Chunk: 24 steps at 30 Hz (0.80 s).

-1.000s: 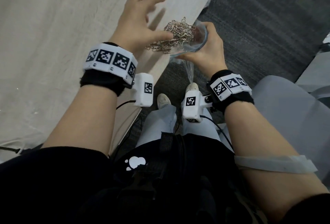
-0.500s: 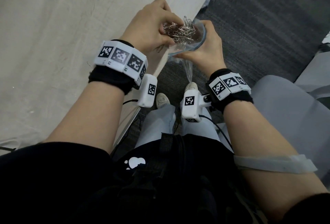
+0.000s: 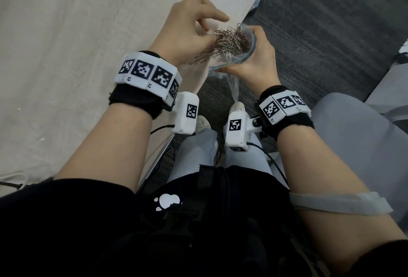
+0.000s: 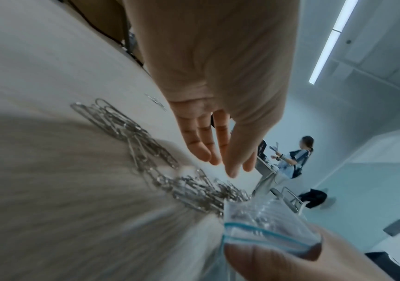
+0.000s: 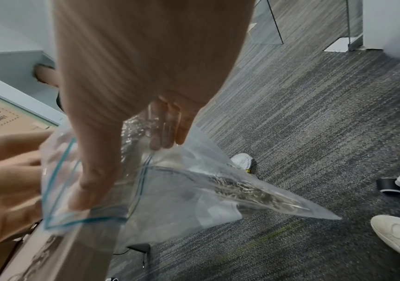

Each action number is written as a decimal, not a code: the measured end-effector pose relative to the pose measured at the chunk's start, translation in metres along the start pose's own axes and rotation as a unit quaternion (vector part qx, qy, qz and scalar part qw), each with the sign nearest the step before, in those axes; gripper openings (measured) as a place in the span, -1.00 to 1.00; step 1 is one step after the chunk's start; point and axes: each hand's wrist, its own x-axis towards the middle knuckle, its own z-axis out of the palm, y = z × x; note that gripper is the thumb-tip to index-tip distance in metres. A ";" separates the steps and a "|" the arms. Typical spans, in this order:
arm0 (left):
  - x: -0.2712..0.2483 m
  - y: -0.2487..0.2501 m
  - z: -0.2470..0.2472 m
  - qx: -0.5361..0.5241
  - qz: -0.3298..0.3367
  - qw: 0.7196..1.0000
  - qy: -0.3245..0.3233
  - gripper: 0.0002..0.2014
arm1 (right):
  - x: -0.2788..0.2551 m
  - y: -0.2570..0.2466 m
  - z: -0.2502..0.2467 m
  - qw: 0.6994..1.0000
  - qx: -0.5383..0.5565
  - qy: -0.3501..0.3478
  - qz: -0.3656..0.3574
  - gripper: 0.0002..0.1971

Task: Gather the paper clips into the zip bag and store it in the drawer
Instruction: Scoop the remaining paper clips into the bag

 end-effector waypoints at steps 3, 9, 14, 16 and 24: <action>0.002 0.003 0.000 -0.003 -0.020 1.000 -0.022 -0.61 | 0.000 0.000 -0.001 1.000 0.005 -0.003 0.001 -0.18; 0.007 0.016 0.015 0.071 -0.005 0.995 -0.066 -0.55 | 0.000 0.003 0.002 1.000 0.008 0.006 -0.009 -0.18; 0.011 0.021 0.017 0.125 0.009 0.989 -0.074 -0.61 | 0.001 0.005 0.002 1.000 0.010 0.001 -0.008 -0.26; 0.010 0.021 0.018 0.126 0.012 0.989 -0.071 -0.62 | 0.002 0.006 0.002 1.000 0.010 0.002 -0.012 -0.28; 0.008 0.016 0.015 0.083 0.016 0.995 -0.044 -0.45 | 0.002 0.008 0.001 1.000 0.006 0.007 -0.020 -0.31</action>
